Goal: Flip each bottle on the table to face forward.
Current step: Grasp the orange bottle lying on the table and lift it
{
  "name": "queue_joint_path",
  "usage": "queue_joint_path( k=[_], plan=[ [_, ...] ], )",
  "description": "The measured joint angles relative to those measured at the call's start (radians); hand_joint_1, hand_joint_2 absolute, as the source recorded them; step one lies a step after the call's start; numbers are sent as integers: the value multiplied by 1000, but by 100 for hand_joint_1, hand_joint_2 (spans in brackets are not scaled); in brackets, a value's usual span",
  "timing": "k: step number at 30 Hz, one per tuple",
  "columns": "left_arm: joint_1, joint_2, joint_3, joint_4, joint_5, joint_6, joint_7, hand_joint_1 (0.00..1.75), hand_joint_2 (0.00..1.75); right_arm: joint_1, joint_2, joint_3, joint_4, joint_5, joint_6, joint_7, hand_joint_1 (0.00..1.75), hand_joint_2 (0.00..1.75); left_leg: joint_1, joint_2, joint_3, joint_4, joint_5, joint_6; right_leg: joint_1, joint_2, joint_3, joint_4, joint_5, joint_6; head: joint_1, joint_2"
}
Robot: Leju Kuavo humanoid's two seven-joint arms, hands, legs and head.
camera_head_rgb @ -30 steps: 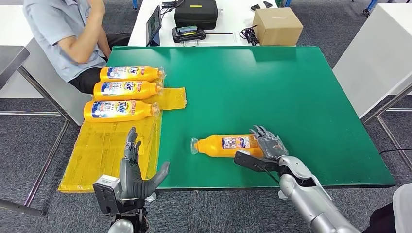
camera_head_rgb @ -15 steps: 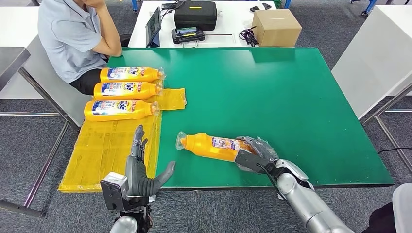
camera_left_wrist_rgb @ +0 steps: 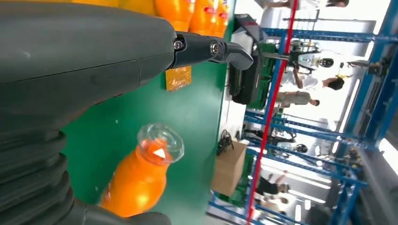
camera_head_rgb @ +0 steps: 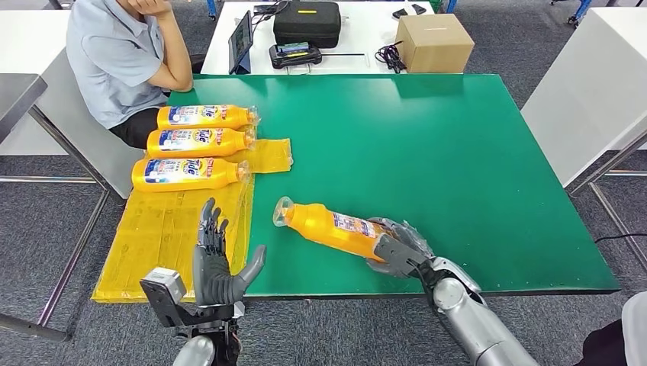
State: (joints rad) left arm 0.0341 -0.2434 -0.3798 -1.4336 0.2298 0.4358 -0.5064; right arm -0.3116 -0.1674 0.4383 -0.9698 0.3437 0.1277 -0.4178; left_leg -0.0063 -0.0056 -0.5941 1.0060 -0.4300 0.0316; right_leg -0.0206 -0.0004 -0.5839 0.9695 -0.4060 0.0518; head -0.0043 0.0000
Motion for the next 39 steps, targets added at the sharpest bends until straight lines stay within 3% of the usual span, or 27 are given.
queue_joint_path(
  k=[6, 10, 27, 39],
  plan=[
    [4, -2, 6, 16, 185, -184, 49, 0, 175, 17, 54, -28, -27, -89, 71, -32, 175, 175, 0, 0, -3, 0, 0, 0, 0, 0, -3, 0, 0, 0, 0, 0],
    [0, -2, 2, 54, 220, -287, 55, 0, 175, 19, 85, -31, -49, -157, 142, -48, 175, 175, 0, -1, -5, 0, 0, 0, 0, 0, -5, 0, 0, 0, 0, 0],
    [-72, 1, -45, 204, 67, -314, 24, 0, 175, 16, 134, 9, -54, -141, 148, -54, 175, 175, 0, -3, -8, 0, 0, 0, 0, 0, -7, 1, 0, 0, 0, 0],
    [-146, -3, -22, 330, 137, -446, 58, 0, 175, -47, 180, 133, -11, -117, 163, -77, 175, 175, 0, -4, -9, 0, 1, 0, 0, -1, -8, 1, 0, 0, 0, 0]
  ],
)
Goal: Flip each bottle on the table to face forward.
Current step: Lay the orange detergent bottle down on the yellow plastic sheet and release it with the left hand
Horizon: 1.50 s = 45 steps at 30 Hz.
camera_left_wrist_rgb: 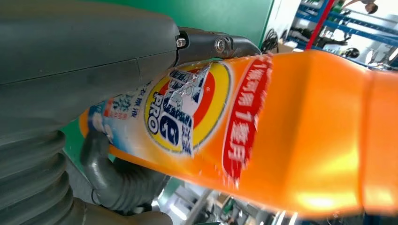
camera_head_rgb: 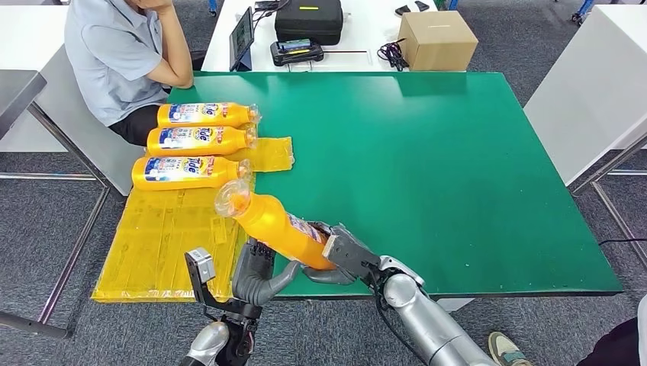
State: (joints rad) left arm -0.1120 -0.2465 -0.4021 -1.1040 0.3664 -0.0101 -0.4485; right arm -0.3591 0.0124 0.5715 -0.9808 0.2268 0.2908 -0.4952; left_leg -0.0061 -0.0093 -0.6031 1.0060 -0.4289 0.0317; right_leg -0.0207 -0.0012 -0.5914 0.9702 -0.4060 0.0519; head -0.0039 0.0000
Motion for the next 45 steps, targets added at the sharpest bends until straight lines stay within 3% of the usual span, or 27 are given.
queue_joint_path(
  k=[8, 12, 19, 20, 24, 25, 39, 45],
  plan=[
    [-19, -1, 17, 37, 51, -40, 18, 0, 175, -20, 15, 56, 22, -1, 5, -16, 175, 175, 0, 0, -1, 0, 0, 0, 0, 0, -1, 0, 0, 0, 0, 0],
    [-18, -1, 28, 41, 57, -51, 7, 175, 175, -27, 21, 69, 35, -8, 5, -18, 175, 175, 0, 0, -1, 0, 0, 0, 0, 0, -1, 0, 0, 0, 0, 0],
    [-7, -4, 35, 16, 39, -23, -55, 175, 175, -40, 30, 89, 54, -19, 5, -30, 175, 175, 0, 0, -1, 0, 0, 0, 0, 0, -1, 0, 0, 0, 0, 0],
    [-5, -5, 37, 11, 37, -20, -58, 175, 175, -42, 32, 90, 56, -20, 5, -31, 167, 175, 0, 0, -1, 0, 0, 0, 0, 0, -1, 0, 0, 0, 0, 0],
    [4, -9, 44, -8, 22, 11, -77, 175, 175, -46, 36, 96, 61, -22, 4, -31, 6, 175, 0, 0, -1, 0, 0, 0, 0, 0, -1, 0, 0, 0, 0, 0],
    [6, -11, 44, -14, 12, 27, -85, 175, 175, -47, 36, 98, 64, -21, 3, -29, 0, 175, 0, 0, -1, 0, 0, 0, 0, 0, -1, 0, 0, 0, 0, 0],
    [6, -12, 54, -64, -214, 303, -158, 175, 175, -38, 38, 108, 139, -12, -64, 3, 0, 175, 0, 0, -1, 0, 0, 0, 0, 0, -1, 0, 0, 0, 0, 0],
    [6, 8, 89, -83, -276, 331, -141, 175, 175, 2, 30, 94, 158, 11, -116, 4, 0, 175, 0, 0, -1, 0, 0, 0, 0, 0, -2, 0, 0, 0, 0, 0]
  ],
)
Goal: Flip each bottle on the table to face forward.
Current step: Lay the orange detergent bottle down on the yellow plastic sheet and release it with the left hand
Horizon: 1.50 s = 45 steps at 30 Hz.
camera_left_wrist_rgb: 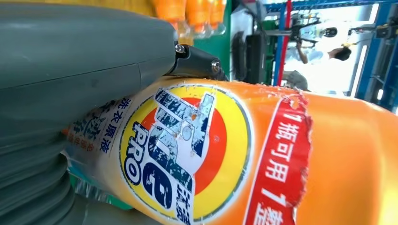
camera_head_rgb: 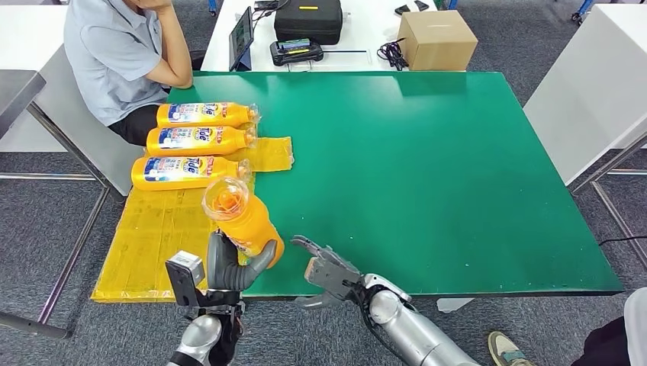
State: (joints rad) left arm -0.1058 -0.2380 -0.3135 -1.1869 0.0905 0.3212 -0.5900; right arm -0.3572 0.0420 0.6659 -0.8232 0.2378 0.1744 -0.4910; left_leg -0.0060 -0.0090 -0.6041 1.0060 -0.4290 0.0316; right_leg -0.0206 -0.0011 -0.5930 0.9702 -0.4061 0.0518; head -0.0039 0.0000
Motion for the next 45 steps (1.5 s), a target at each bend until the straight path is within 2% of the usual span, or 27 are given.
queue_joint_path(
  k=[5, 7, 9, 12, 15, 18, 21, 26, 32, 38, 44, 45],
  plan=[
    [0, 17, 34, -16, -39, 24, 12, 175, 175, 20, -6, -20, 8, 17, -30, 0, 0, 175, 0, 0, 0, 0, 0, 0, 0, 0, 0, 0, 0, 0, 0, 0],
    [-2, 28, 40, -19, -121, 80, 35, 175, 175, 26, -7, -30, 8, 33, -50, 1, 0, 175, 0, 0, 0, 0, 0, 0, 0, 0, 0, 0, 0, 0, 0, 0],
    [-11, 53, 48, -14, -328, 195, 106, 175, 175, 38, -7, -48, 5, 68, -83, 1, 0, 175, 0, 0, 1, 0, 0, 0, 0, 0, 0, 0, 0, 0, 0, 0],
    [-39, 109, 89, 14, -735, 342, 225, 175, 175, 62, -12, -77, -20, 133, -117, -4, 0, 175, 0, 1, 1, 0, 0, 0, 0, 0, 0, 0, 0, 0, 0, 0],
    [-66, 154, 183, 45, -1073, 374, 264, 175, 175, 86, -18, -98, -61, 177, -122, -9, 0, 175, 1, 1, 1, 0, 1, -1, 1, 0, 0, 0, 0, 0, 0, 0],
    [-89, 192, 262, 83, -1251, 376, 278, 175, 175, 107, -25, -109, -108, 192, -112, -18, 0, 175, 1, 2, 1, 0, 1, -1, 1, 1, 0, 1, 0, 0, 0, 0],
    [-110, 219, 289, 121, -1279, 378, 274, 175, 175, 121, -32, -111, -144, 198, -104, -24, 0, 175, 1, 2, 1, 0, 1, -1, 1, 1, -1, 1, 0, 0, 0, 0],
    [-127, 232, 288, 154, -1254, 373, 268, 175, 175, 135, -35, -111, -194, 207, -101, -29, 0, 175, 1, 1, 0, 0, 1, -1, 0, 1, -1, 0, 0, 0, 0, 0],
    [-173, 261, 251, 224, -1295, 302, 341, 175, 175, 141, -38, -107, -232, 218, -93, -37, 0, 175, 1, 1, 0, 0, 1, -1, 0, 1, -1, 0, 0, 0, 0, 0],
    [-229, 287, 213, 370, -1239, 238, 287, 175, 175, 140, -48, -104, -279, 221, -85, -51, 0, 175, 1, 1, 1, 0, 1, -1, 1, 0, 0, 1, 0, 0, 0, 0],
    [-285, 294, 180, 468, -1254, 226, 303, 175, 175, 136, -53, -97, -305, 219, -75, -54, 0, 175, 1, -1, 3, -1, 1, -1, 0, -1, 3, 1, 0, -1, 0, 0],
    [-293, 295, 177, 479, -1255, 224, 304, 162, 175, 136, -53, -96, -307, 219, -75, -54, 0, 175, 1, -1, 4, -1, 1, -1, 0, -1, 4, 1, 0, -1, 0, 0]
  ],
)
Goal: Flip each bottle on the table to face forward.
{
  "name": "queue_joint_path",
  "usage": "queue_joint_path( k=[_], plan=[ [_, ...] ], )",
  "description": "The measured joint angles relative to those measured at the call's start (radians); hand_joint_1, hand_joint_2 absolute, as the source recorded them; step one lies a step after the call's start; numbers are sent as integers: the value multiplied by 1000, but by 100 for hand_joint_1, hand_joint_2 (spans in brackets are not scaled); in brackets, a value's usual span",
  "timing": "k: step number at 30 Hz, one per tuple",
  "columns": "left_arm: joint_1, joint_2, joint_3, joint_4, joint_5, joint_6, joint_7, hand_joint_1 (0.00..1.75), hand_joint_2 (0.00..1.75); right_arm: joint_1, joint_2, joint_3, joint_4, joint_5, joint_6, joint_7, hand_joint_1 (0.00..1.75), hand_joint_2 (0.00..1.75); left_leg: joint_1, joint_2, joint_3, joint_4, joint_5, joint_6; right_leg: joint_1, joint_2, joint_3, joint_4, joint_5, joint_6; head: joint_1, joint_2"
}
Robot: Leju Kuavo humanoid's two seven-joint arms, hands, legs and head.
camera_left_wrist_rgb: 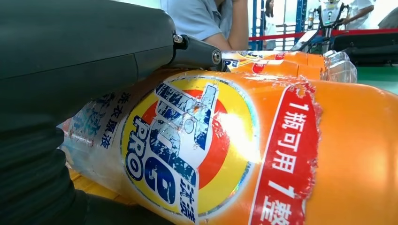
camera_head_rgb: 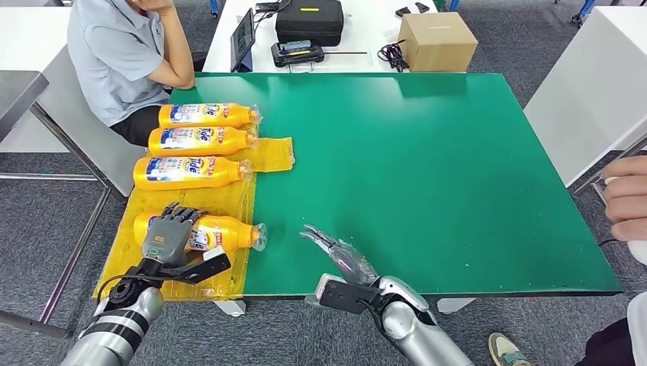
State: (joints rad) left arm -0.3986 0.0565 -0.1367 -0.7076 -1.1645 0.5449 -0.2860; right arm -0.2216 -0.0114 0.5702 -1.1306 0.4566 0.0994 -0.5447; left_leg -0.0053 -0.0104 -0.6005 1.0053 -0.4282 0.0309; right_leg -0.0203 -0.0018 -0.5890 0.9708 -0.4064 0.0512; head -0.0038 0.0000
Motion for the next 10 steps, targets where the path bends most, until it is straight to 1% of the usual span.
queue_joint_path(
  k=[1, 2, 3, 4, 5, 6, 7, 10],
  plan=[
    [-6, 0, -3, 10, -1, -1, 1, 141, 175, -1, 0, 1, -2, 0, 0, 0, 0, 175, 0, 0, 1, 0, 0, 0, 0, 0, 1, 0, 0, 0, 0, 0],
    [-11, 1, -7, 18, -1, -2, 1, 110, 175, -1, -1, 2, -4, 0, 0, 0, 0, 175, 0, 0, 2, 0, 0, 0, 0, 0, 2, 0, 0, 0, 0, 0],
    [-16, 2, -10, 26, -1, -3, 2, 73, 175, -1, -1, 4, -5, 0, 0, 0, 0, 175, 0, 0, 2, 0, 1, -1, 0, 0, 2, 0, 0, 0, 0, 0],
    [-21, 3, -12, 33, -1, -4, 3, 42, 175, -1, -1, 5, -5, 0, 1, 0, 0, 175, 0, 0, 3, 0, 1, -1, 0, 0, 3, 0, 0, 0, 0, 0],
    [-26, 3, -15, 40, -3, -6, 4, 19, 175, -1, -1, 6, -5, -1, 2, -1, 0, 175, 0, 0, 3, 0, 2, -2, 0, 0, 3, 0, 0, 0, 0, 0],
    [-32, 4, -17, 48, -5, -9, 6, 7, 175, -2, -1, 7, -5, -1, 4, -2, 0, 175, 0, 0, 4, 0, 2, -2, 0, 0, 4, 0, 0, 0, 0, 0],
    [-37, 4, -19, 56, -7, -11, 9, 0, 175, -2, -1, 8, -5, -2, 6, -3, 0, 175, 0, 0, 4, 0, 2, -2, 0, 0, 4, 0, 0, 0, 0, 0],
    [-50, 5, -22, 74, -14, -15, 21, 0, 175, -3, -1, 10, -5, -6, 8, -6, 0, 175, 0, 0, 6, -1, 2, -3, 0, 0, 6, 0, 0, 0, 0, 0]
  ],
)
